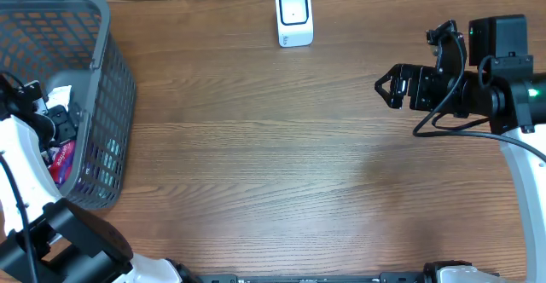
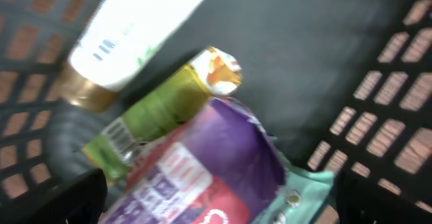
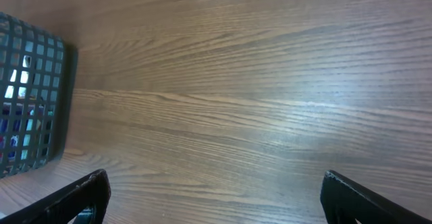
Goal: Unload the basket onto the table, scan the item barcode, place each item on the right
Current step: 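Grasp the purple snack bag with the left gripper and lift it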
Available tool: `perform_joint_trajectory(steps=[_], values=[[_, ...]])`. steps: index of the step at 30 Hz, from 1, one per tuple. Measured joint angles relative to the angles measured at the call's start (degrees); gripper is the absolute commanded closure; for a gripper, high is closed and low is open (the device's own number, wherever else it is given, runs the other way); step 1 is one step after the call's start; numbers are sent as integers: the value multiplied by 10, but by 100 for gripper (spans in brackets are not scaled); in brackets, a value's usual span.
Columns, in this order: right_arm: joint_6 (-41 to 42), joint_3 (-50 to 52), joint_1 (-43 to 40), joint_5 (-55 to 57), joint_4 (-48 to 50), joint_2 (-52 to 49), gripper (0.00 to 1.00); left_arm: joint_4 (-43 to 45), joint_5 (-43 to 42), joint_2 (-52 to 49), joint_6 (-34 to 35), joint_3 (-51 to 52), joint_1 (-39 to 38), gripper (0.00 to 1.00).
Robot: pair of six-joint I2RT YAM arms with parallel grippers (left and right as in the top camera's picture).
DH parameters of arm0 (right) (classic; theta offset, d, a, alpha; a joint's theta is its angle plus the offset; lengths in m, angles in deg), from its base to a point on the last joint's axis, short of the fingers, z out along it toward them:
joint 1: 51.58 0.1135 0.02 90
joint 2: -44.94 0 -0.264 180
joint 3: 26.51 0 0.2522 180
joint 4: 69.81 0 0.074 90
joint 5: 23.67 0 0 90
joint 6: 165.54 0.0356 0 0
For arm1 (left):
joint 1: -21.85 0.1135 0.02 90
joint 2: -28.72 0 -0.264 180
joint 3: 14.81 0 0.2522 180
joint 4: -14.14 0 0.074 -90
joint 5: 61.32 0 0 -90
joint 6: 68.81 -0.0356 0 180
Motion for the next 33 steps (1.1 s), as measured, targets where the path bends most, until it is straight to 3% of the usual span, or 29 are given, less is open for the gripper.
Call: perform_joint_trajectory(steps=[7, 10, 11, 12, 13, 17, 22, 28, 33], values=[[0, 0, 0, 0, 0, 0, 0, -26, -3, -30, -18, 0, 0, 0], [0, 0, 0, 0, 0, 0, 0, -43, 7, -50, -19, 2, 0, 18], [0, 0, 0, 0, 0, 0, 0, -46, 10, -57, -19, 3, 0, 46], [0, 0, 0, 0, 0, 0, 0, -48, 11, -64, -17, 3, 0, 62], [0, 0, 0, 0, 0, 0, 0, -47, 12, -67, -15, 3, 0, 72], [0, 0, 0, 0, 0, 0, 0, -49, 12, -69, -13, 0, 0, 89], [0, 0, 0, 0, 0, 0, 0, -110, 13, -73, 6, -85, 0, 96], [0, 0, 0, 0, 0, 0, 0, -239, 5, -80, 40, -328, 0, 96], [0, 0, 0, 0, -1, 0, 0, -337, -80, -78, 57, -547, -1, 96]])
